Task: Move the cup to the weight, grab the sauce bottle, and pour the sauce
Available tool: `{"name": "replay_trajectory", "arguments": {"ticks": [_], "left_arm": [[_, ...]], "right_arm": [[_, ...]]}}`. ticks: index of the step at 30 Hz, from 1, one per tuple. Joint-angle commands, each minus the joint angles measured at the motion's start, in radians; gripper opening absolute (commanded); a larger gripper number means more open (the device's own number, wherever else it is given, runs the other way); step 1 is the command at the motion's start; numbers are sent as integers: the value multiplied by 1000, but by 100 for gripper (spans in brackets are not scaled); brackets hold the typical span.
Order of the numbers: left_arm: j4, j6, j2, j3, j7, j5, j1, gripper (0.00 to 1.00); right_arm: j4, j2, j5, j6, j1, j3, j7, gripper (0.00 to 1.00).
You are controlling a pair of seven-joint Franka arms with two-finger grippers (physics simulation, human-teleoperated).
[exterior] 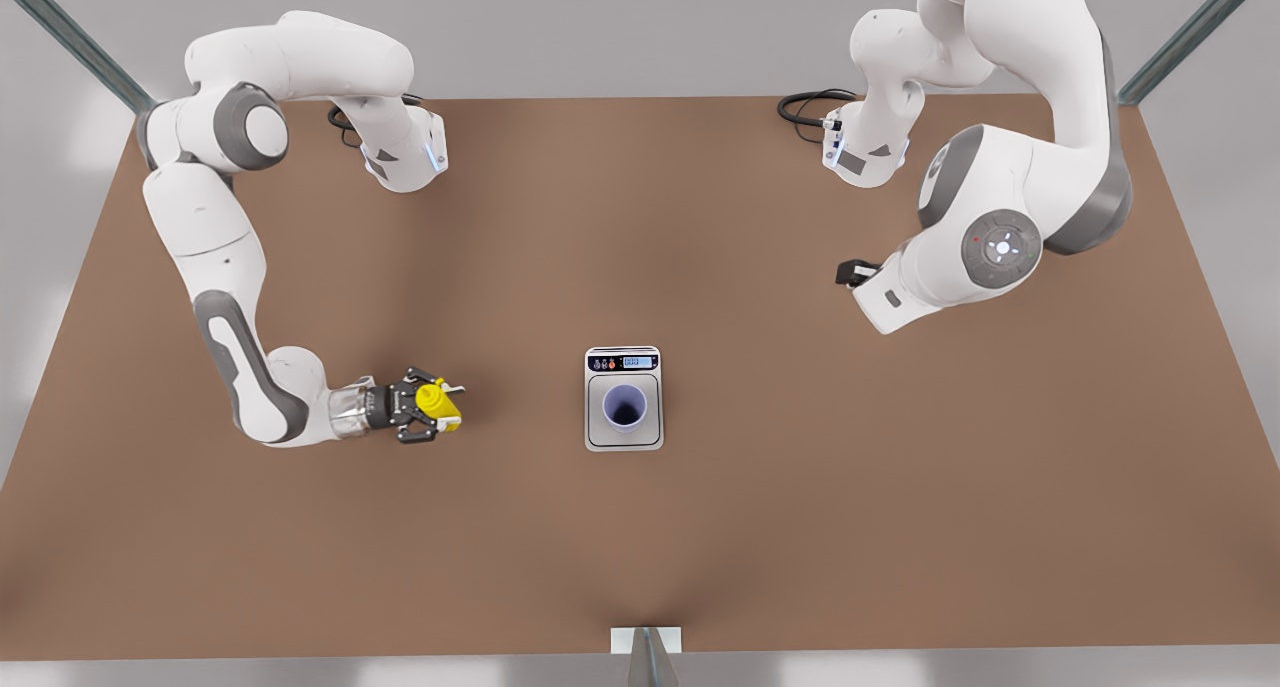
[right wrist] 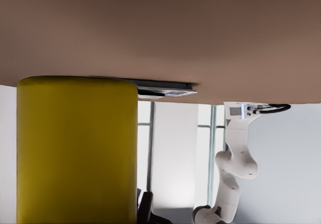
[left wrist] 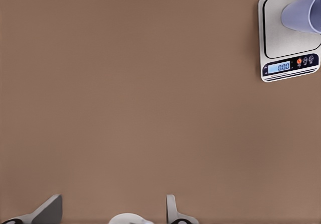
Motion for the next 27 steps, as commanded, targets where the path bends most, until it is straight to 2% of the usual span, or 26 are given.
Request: {"name": "replay_trajectory", "arguments": {"ticks": [1, 3, 4, 7, 8, 27], "left_arm": [[0, 0, 1, 0, 0, 0, 0, 100], [0, 0, 1, -2, 0, 0, 0, 100], [0, 0, 1, -2, 0, 0, 0, 100], [0, 0, 1, 0, -3, 0, 0, 100], [0, 0, 1, -2, -6, 0, 0, 100], [0, -2, 1, 0, -18, 0, -12, 100]], "right_arm": [[-5, -1, 73, 32, 0, 1, -10, 21], [-5, 5, 73, 33, 0, 0, -13, 21], [-13, 5, 73, 35, 0, 0, -36, 30], [-14, 10, 72, 50, 1, 0, -22, 75], [-13, 10, 58, 50, 1, 0, -34, 100], [-4, 7, 35, 81, -6, 0, -36, 100]]}}
